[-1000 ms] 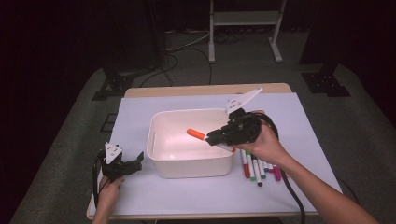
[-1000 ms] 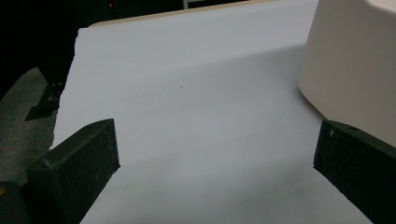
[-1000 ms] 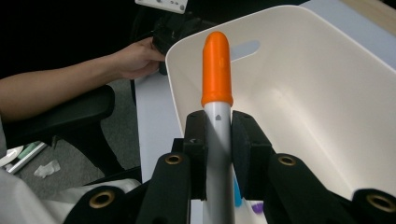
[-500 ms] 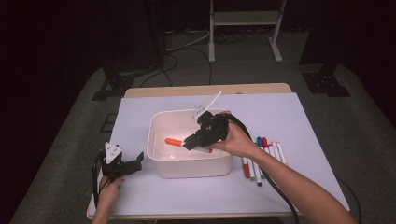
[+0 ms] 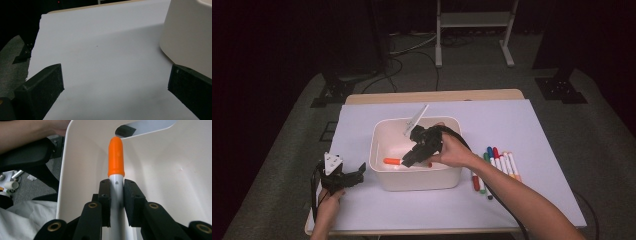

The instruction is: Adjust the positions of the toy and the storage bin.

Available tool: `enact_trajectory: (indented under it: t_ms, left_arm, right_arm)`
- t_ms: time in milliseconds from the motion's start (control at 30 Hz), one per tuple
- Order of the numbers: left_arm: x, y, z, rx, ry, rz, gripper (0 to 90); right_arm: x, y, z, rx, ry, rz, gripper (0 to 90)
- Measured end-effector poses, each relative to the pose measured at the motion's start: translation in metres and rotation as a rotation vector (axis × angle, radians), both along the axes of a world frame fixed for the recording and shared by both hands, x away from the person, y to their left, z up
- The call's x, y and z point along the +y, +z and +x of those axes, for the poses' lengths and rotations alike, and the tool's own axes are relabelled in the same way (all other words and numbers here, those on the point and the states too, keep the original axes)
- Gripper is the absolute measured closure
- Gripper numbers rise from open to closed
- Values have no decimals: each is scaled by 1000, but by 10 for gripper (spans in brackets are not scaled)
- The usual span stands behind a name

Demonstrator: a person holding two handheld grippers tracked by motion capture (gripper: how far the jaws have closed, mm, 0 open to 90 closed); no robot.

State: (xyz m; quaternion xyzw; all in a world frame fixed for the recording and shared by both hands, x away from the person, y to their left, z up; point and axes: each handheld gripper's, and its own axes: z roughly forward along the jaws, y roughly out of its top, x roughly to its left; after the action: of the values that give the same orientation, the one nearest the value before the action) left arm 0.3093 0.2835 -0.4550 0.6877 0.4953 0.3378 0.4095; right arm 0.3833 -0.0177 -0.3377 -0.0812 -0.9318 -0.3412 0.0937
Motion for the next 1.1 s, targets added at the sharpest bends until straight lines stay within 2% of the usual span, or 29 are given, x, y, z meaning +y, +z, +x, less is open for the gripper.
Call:
enact_trajectory:
  t_ms: [200, 233, 367, 567, 700, 733, 833, 867, 900, 933, 1067, 1100]
  left_arm:
    - [0, 0, 0, -1, 0, 0, 0]
    - [0, 0, 0, 0, -1, 1, 0]
    - [0, 0, 0, -3, -1, 0, 0]
    - [0, 0, 0, -2, 0, -3, 0]
    - [1, 0, 0, 2, 0, -4, 0]
    - [1, 0, 0, 1, 1, -4, 0]
    - [1, 0, 0, 0, 2, -5, 0]
    - [1, 0, 0, 0, 2, -5, 0]
    - [1, 0, 0, 2, 2, -5, 0]
    - [1, 0, 0, 2, 2, -5, 0]
    - [0, 0, 0, 2, 2, -3, 0]
    - [0, 0, 0, 2, 2, -2, 0]
  right_arm:
    - [6, -5, -1, 1, 24, -44, 758]
    - [8, -7, -2, 4, 25, -71, 757]
    - [10, -10, -3, -1, 27, -108, 751]
    - [10, -10, -4, -18, 22, -117, 678]
    - [8, -5, -5, -37, 12, -102, 669]
    - [3, 1, -4, -35, -3, -78, 665]
    - [-3, 8, -5, -34, -13, -50, 661]
    - [-10, 16, -6, -37, -20, -22, 652]
    - [-10, 16, -6, -37, -20, -22, 652]
    - [-19, 25, -8, -47, -30, 8, 644]
    - [-35, 38, -13, -51, -52, 52, 624]
    - [-47, 46, -16, -67, -68, 76, 616]
